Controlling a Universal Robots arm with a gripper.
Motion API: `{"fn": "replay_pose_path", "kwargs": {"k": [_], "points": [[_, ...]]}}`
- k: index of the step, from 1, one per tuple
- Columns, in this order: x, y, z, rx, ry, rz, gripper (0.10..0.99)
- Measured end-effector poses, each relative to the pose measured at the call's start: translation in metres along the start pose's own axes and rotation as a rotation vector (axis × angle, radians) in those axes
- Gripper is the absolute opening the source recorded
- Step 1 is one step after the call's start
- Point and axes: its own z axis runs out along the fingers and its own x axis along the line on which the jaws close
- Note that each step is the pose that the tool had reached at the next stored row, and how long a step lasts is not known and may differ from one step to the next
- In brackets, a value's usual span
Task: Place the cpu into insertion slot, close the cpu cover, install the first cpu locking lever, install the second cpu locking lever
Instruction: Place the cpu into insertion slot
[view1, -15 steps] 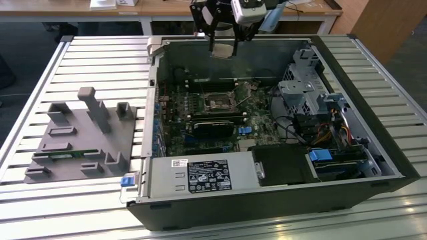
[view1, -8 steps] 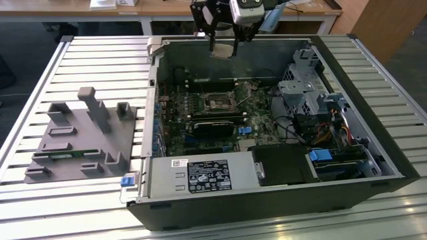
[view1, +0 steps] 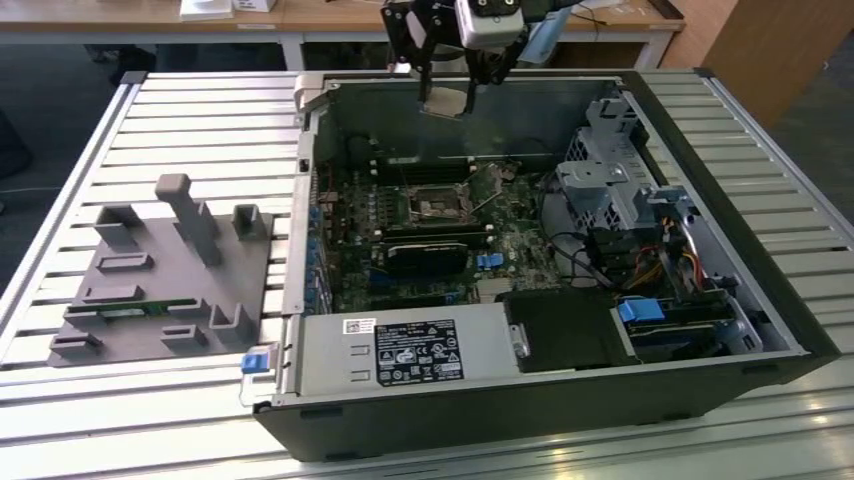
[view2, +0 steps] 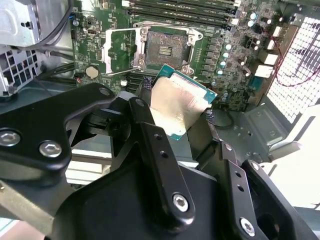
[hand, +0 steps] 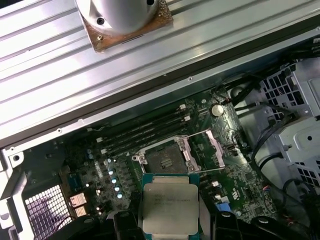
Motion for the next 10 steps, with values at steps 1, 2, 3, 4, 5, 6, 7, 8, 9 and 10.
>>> {"fn": "replay_pose_path", "kwargs": {"k": [1, 2, 3, 4, 5, 6, 7, 8, 9, 10], "points": [[0.0000, 0.0000, 0.0000, 0.000, -0.0006, 0.008, 0.533], [0.0000, 0.0000, 0.0000, 0.000, -0.0012, 0.015, 0.533], [0.0000, 0.0000, 0.0001, 0.000, -0.0018, 0.022, 0.533], [0.0000, 0.0000, 0.0001, -0.001, -0.0025, 0.029, 0.533], [0.0000, 0.0000, 0.0001, -0.001, -0.0032, 0.038, 0.533], [0.0000, 0.0000, 0.0001, -0.001, -0.0041, 0.048, 0.533], [0.0000, 0.0000, 0.0001, -0.001, -0.0048, 0.057, 0.533], [0.0000, 0.0000, 0.0001, -0.001, -0.0055, 0.066, 0.533], [0.0000, 0.0000, 0.0001, -0.001, -0.0062, 0.074, 0.533], [0.0000, 0.0000, 0.0001, -0.001, -0.0070, 0.083, 0.533]]}}
